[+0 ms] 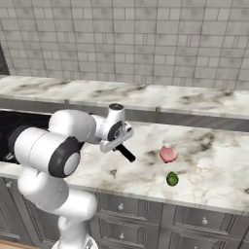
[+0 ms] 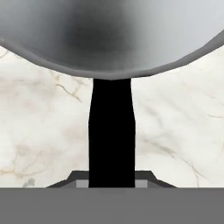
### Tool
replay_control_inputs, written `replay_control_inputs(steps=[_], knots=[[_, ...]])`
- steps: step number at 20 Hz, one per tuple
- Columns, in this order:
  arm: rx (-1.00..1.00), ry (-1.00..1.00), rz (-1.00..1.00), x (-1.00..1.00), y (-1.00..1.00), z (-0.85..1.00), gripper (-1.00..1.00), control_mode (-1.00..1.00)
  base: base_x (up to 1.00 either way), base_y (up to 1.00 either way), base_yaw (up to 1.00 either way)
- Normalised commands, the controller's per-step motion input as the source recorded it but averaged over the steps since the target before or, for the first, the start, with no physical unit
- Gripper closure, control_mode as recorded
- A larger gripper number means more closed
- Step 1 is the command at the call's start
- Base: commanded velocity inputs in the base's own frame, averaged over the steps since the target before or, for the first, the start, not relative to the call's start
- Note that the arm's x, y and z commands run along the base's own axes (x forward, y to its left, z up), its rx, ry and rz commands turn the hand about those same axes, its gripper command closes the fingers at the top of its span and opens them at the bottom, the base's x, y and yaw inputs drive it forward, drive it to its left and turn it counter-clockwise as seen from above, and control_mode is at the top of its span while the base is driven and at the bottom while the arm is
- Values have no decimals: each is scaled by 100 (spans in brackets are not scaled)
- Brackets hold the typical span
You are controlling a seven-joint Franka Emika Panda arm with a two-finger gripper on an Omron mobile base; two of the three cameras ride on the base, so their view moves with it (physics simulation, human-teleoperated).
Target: Place both pans onto different burners. Then place the avocado and the steak on different pans.
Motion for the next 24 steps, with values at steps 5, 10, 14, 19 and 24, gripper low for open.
replay_control_inputs(steps=[5,10,14,19,24], knots=[[-6,0,22,-25,62,9,100,-100,0,0,0],[-2,0,18,-21,61,0,100,-100,0,0,0],[0,0,15,-11,55,-4,100,-100,0,0,0],[0,2,5,-2,51,-19,100,-100,0,0,0],[0,1,0,0,31,-13,100,-100,0,0,0]])
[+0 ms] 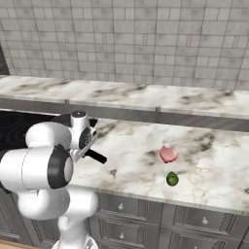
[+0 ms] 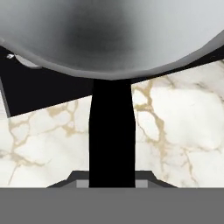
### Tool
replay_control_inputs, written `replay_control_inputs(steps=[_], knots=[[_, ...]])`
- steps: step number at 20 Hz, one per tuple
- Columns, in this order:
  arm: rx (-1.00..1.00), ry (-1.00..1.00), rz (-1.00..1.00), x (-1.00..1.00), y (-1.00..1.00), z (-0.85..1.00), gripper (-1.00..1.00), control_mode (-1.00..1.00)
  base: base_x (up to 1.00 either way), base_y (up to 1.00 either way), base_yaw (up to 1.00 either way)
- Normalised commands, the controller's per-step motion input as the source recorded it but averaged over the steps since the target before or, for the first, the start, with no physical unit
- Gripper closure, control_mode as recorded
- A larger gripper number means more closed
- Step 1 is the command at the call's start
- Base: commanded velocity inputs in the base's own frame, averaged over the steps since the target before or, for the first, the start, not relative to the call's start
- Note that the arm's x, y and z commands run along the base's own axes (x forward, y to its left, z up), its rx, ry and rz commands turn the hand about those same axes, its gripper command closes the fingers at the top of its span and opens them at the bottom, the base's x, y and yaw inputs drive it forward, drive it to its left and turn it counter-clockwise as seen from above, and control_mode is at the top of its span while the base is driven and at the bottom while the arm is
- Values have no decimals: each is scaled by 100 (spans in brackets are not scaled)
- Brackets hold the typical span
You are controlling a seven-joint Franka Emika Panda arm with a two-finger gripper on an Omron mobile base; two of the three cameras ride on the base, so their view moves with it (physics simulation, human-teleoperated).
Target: Place both pans onto different burners. Then place the avocado and the steak on different pans.
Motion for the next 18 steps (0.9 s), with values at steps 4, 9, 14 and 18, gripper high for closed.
replay_control_inputs(steps=[4,9,14,18], knots=[[0,3,0,0,21,-17,100,-100,0,0,0],[0,4,0,7,17,-13,100,-100,0,0,0],[0,4,0,20,17,-15,100,-100,0,0,0],[0,2,0,18,11,-7,100,-100,0,0,0]])
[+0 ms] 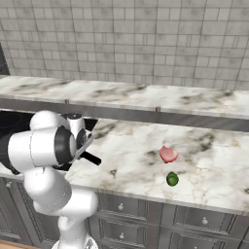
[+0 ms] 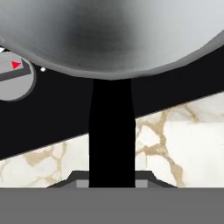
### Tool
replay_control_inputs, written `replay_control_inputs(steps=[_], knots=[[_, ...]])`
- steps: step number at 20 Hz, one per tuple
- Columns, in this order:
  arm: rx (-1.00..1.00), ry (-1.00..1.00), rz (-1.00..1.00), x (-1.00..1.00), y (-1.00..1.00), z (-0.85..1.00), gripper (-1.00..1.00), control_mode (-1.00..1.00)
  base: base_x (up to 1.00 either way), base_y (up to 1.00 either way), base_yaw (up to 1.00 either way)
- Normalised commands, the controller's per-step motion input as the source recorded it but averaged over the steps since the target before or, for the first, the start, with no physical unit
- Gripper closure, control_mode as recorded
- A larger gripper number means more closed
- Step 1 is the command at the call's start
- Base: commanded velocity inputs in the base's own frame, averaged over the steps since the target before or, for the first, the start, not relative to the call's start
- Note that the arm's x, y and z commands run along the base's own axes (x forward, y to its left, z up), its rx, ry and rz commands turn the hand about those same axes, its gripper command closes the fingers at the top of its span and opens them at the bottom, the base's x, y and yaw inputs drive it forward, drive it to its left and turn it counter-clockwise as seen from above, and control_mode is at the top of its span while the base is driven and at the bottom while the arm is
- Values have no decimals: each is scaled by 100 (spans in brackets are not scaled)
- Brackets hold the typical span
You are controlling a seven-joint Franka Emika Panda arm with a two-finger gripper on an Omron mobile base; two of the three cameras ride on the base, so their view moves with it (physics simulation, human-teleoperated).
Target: Place both pans onto different burners. Then place the avocado and the steak on different pans.
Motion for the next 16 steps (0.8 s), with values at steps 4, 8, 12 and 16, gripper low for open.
replay_control_inputs(steps=[4,8,12,16], knots=[[0,2,0,25,7,-4,100,-100,0,0,0],[0,3,-1,28,6,-6,100,-100,0,0,0],[0,4,0,20,10,-17,100,-100,0,0,0],[0,4,0,5,15,-25,100,-100,0,0,0]])
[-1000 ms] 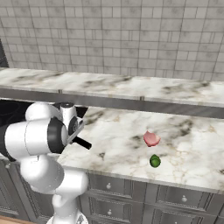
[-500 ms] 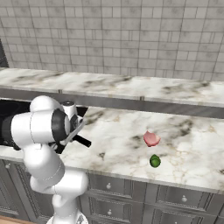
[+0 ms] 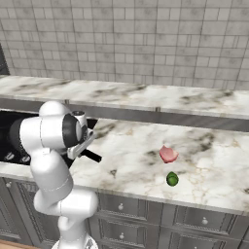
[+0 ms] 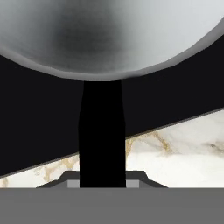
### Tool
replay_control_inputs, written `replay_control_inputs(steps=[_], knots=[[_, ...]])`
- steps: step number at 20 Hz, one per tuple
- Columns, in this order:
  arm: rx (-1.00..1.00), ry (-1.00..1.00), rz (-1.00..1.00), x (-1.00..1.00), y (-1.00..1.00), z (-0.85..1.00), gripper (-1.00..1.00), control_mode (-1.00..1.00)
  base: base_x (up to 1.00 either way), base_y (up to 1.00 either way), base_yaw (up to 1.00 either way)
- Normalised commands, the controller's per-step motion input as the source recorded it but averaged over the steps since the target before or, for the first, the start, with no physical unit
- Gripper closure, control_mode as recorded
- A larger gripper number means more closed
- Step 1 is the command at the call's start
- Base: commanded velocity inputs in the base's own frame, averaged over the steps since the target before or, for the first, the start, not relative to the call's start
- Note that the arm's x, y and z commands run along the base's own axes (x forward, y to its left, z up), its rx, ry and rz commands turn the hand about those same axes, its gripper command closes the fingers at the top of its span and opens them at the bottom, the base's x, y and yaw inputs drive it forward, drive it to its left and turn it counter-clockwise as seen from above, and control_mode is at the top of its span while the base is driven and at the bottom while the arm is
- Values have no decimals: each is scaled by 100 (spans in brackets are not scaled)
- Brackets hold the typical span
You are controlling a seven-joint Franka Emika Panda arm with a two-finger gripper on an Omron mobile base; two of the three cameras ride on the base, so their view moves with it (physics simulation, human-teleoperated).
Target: Place both pans onto different burners. Then place the avocado and the steak on different pans.
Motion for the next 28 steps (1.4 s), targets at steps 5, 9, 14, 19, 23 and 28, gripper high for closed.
replay_control_inputs(steps=[5,9,14,19,23,28], knots=[[-1,2,0,3,12,-15,100,-100,0,0,0],[-1,0,0,1,16,-14,100,-100,0,0,0],[-3,1,0,-1,29,-16,100,-100,0,0,0],[-10,2,2,-10,32,-28,100,-100,0,0,0],[-13,2,3,-3,25,-30,100,-100,0,0,0],[-14,1,3,0,21,-24,100,-100,0,0,0]])
